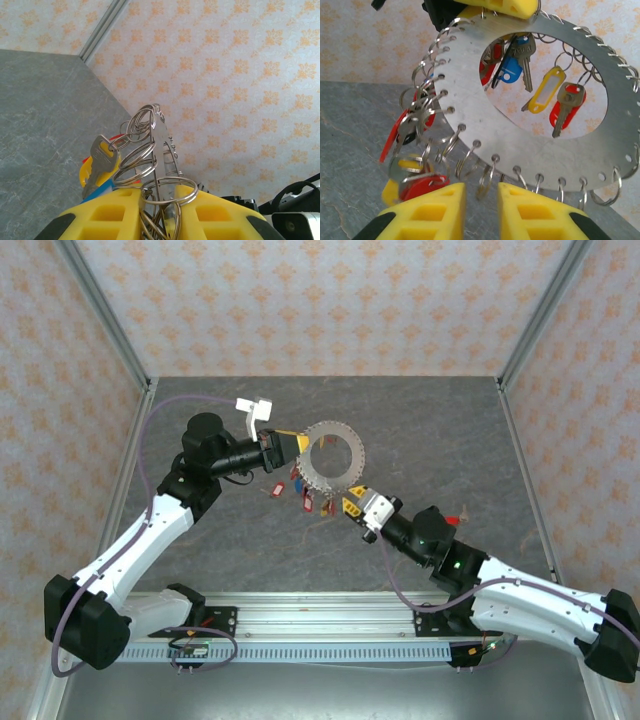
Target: Put the keys on the keyring
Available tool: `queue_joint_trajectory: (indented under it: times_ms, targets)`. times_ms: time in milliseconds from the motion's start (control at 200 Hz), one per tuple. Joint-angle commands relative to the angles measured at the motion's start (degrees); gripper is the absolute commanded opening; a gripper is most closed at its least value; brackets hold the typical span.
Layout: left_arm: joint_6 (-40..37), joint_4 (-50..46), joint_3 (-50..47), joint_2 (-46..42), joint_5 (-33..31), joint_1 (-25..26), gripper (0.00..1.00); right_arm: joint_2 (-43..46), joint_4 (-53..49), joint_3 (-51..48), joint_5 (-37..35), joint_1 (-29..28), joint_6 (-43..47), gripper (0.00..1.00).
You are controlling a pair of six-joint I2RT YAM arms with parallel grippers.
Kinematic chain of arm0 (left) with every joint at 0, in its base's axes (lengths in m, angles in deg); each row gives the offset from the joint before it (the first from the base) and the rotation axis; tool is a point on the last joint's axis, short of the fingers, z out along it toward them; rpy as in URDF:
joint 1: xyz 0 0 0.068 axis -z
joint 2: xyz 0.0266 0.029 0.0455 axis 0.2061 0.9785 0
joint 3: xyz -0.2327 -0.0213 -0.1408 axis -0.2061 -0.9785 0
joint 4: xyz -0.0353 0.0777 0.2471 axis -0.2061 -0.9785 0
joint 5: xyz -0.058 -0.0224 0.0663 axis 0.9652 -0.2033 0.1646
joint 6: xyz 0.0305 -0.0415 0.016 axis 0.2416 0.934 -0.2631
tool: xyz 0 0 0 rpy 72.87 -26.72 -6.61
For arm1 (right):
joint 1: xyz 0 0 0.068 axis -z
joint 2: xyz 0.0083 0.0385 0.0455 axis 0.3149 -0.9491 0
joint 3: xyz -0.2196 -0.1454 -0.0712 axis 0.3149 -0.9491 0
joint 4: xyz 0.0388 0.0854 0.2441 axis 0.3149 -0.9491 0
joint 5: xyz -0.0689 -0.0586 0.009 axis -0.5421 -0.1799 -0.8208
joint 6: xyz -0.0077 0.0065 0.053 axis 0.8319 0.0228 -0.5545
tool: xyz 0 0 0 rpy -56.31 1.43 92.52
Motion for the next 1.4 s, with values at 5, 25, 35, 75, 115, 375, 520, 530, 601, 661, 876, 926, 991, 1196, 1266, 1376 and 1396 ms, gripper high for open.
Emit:
queue_joint_trajectory:
  times_ms: [5, 25, 35, 75, 115, 375, 520, 530, 601, 661, 876, 926, 991, 1196, 1266, 1376, 1396]
  targets:
    - [2.0, 5.9, 0.8, -2.6, -1.7, -0.6, 0.0, 2.6, 1.3, -2.0, -3.0, -0.3, 1.8, 0.23]
    - [2.3, 6.3, 0.5, -2.7, -2.1, -0.6, 0.0, 3.1, 0.6, -1.9, -3.1, -0.3, 1.7, 0.23]
    - [2.4, 6.4, 0.4, -2.7, -2.3, -0.6, 0.0, 3.4, 0.2, -1.8, -3.1, -0.3, 1.6, 0.23]
    - [2.8, 6.9, 0.0, -3.0, -3.3, -0.6, 0.0, 4.3, -0.5, -1.7, -2.9, -0.3, 1.2, 0.23]
    - [3.5, 7.7, -0.5, -3.1, -4.2, -0.6, 0.0, 5.0, -1.1, -1.8, -2.3, -0.3, 1.0, 0.23]
    - [6.4, 11.5, -3.1, -3.4, -7.4, -0.6, 0.0, 3.3, 2.4, 0.0, 2.5, -0.3, -0.3, 0.23]
    - [6.9, 11.7, -3.6, -3.8, -8.4, -0.6, 0.0, 1.7, 4.9, 1.5, 3.7, -0.3, 0.0, 0.2]
    - [7.0, 11.7, -3.7, -3.8, -8.5, -0.6, 0.0, 1.6, 5.3, 1.5, 3.8, -0.4, 0.0, 0.2]
    - [7.0, 11.5, -3.8, -4.0, -9.0, -0.6, 0.0, 1.3, 7.0, 1.5, 4.2, -0.4, 0.1, 0.2]
    - [6.9, 11.1, -3.7, -4.0, -9.4, -0.6, 0.0, 1.3, 6.6, 1.9, 4.6, -0.4, 0.1, 0.2]
    - [6.5, 10.0, -3.6, -4.6, -10.3, -0.6, 0.0, 1.0, 6.3, 2.8, 5.8, -0.4, -0.1, 0.17]
    - [6.4, 9.8, -3.6, -4.7, -10.4, -0.6, 0.0, 0.8, 7.2, 2.9, 5.2, -0.4, -0.3, 0.18]
    - [6.4, 9.5, -3.7, -4.8, -10.5, -0.6, 0.0, 0.4, 8.1, 2.9, 3.7, -0.4, 0.2, 0.19]
    - [6.5, 9.3, -3.5, -4.7, -10.6, -0.6, 0.0, -0.5, 8.6, 2.7, -0.6, -0.4, 3.6, 0.19]
    - [6.5, 9.2, -3.4, -4.7, -10.6, -0.6, 0.0, -1.1, 9.6, 2.9, -1.3, -0.4, 4.1, 0.19]
    - [6.6, 9.2, -3.5, -4.5, -10.4, -0.6, 0.0, -2.5, 11.7, 3.1, -2.4, -0.4, 5.2, 0.19]
    - [6.6, 9.2, -3.5, -4.5, -10.4, -0.6, 0.0, -2.8, 12.0, 3.1, -2.4, -0.4, 5.3, 0.19]
